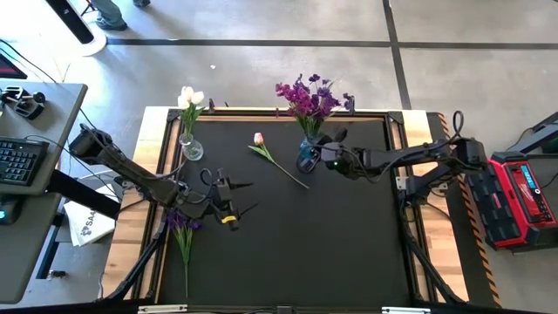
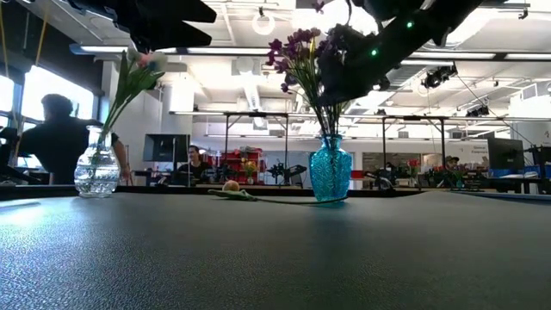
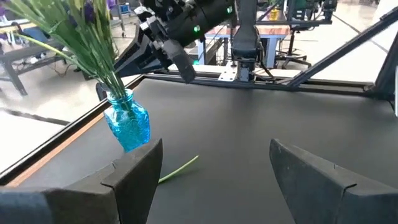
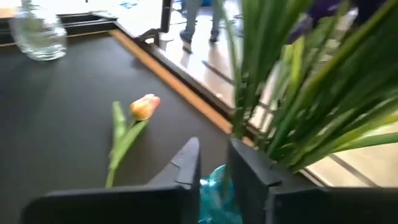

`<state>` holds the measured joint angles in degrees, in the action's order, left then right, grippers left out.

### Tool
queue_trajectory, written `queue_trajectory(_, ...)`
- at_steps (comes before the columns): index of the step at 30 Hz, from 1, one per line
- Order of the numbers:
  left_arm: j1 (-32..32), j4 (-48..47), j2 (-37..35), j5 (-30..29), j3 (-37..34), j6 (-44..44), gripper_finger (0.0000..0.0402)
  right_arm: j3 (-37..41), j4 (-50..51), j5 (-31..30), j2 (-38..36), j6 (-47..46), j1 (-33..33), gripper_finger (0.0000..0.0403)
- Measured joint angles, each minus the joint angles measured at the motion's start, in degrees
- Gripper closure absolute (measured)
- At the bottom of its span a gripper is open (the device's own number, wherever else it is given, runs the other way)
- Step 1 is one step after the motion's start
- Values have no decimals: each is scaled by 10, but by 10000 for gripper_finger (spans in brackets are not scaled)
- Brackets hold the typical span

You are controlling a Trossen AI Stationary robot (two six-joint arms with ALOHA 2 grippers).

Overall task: Sort flowers into vase by color
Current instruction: Put the pink flower into the transparent vase

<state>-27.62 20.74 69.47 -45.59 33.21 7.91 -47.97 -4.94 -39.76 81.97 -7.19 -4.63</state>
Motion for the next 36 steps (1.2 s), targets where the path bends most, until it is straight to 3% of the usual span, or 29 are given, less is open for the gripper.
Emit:
queue_trajectory(7, -28, 1, -13, -20, 0, -16, 117, 0, 64, 38, -79, -5, 47, 255)
queue_trajectory(14, -41, -50, -55, -36, -1, 25, 117, 0, 87, 157, -84, -3, 123, 242)
queue_trajectory(20, -31, -154, -118, 63, 0, 105, 117, 0, 77, 258, 0, 17, 173, 252)
queue_trajectory(23, -16, -259, -132, 61, 0, 205, 117, 0, 33, 257, 69, 11, 180, 257)
queue_trajectory(28, 26, -368, -123, 74, 0, 330, 117, 0, -45, 202, 157, -62, 149, 264)
queue_trajectory(36, 60, -331, -72, 81, 0, 304, 117, 0, 10, 160, 201, -159, 93, 266)
